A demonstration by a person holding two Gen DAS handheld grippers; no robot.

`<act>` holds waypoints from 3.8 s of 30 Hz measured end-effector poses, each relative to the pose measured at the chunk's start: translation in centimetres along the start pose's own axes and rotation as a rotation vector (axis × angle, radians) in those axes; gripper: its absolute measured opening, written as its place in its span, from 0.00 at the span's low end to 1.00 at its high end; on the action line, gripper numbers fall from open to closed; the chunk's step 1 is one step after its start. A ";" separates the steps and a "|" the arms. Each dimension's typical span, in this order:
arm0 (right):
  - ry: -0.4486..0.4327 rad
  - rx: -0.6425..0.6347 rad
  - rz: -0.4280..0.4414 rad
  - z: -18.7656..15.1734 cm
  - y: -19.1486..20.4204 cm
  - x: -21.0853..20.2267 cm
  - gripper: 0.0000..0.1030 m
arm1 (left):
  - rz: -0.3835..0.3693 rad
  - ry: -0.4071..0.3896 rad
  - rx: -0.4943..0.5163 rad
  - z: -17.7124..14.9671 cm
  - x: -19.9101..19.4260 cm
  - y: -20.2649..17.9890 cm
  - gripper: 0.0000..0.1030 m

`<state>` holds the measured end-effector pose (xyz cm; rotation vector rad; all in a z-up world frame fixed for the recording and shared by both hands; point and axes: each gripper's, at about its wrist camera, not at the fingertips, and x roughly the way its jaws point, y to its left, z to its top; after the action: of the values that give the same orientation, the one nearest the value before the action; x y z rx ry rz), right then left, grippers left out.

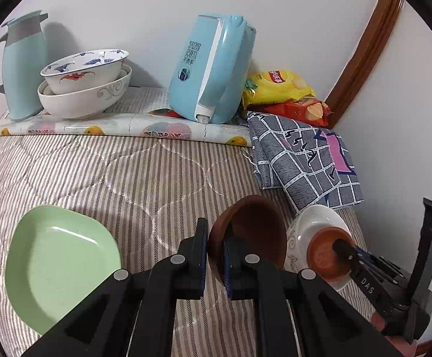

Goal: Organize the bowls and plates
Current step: 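Lower the right gripper's brown bowl into the white bowl and open it while the left gripper holds its bowl, then lower the left gripper's brown bowl into the white bowl and open the left gripper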

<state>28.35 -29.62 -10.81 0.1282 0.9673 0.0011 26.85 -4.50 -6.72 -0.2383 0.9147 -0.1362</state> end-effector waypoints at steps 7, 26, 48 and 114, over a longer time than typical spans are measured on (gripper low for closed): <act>0.023 0.000 0.007 0.2 -0.2 1.3 0.09 | 0.002 0.008 0.006 0.0 0.9 -0.5 0.09; 0.107 -0.062 -0.022 0.8 1.2 3.0 0.09 | 0.004 0.026 -0.004 0.0 2.1 -0.8 0.09; 0.117 -0.147 -0.095 0.0 3.1 2.6 0.49 | -0.012 0.011 -0.009 -0.7 -0.1 -0.7 0.09; 0.000 0.083 0.008 -5.2 -10.9 -4.6 0.49 | -0.066 0.181 0.056 -2.2 8.2 -11.4 0.10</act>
<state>20.90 -40.17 -11.12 0.2091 0.9668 -0.0315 29.90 -17.61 -11.33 -0.2062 1.0815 -0.2471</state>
